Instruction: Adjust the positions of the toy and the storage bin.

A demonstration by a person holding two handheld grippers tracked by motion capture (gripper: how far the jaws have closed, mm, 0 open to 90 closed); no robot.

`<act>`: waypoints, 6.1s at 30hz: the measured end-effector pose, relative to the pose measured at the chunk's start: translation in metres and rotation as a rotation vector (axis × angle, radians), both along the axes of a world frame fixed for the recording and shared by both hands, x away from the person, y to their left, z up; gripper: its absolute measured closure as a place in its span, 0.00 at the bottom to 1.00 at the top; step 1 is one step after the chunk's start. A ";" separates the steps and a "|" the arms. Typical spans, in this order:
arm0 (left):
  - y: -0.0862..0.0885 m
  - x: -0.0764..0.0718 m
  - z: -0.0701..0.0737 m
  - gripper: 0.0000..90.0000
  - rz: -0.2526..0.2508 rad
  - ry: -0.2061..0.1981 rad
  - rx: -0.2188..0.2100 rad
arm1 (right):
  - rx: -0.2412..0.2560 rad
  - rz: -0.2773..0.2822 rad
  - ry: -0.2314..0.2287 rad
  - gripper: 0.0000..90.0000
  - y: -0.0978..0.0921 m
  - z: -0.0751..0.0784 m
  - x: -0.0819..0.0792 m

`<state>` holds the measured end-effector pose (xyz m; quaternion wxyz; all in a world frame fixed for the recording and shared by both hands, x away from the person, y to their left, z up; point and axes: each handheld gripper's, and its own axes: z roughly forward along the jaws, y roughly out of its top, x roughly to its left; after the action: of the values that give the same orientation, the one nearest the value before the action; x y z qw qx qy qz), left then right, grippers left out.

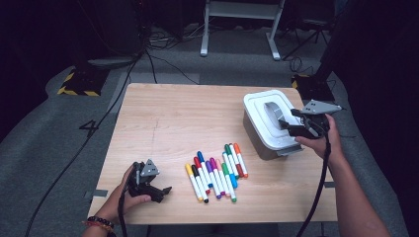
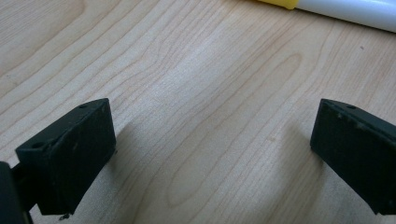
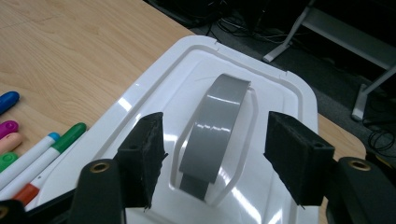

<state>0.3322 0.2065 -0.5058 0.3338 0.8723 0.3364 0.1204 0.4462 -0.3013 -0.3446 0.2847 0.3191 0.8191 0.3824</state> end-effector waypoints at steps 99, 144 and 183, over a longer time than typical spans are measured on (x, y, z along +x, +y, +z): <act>-0.053 0.002 0.000 0.00 -0.064 0.003 0.000 | -0.089 0.546 0.161 0.75 0.116 -0.001 0.069; -0.045 0.019 0.000 0.00 -0.014 0.003 0.001 | -0.058 0.576 0.194 0.74 0.148 -0.009 0.068; -0.037 0.019 0.000 0.01 -0.004 0.002 0.001 | 0.028 0.442 0.102 0.74 0.124 0.019 0.055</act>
<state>0.3517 0.1692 -0.5055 0.3333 0.8732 0.3350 0.1188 0.5015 -0.1777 -0.3255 0.1478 0.1547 0.8770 0.4302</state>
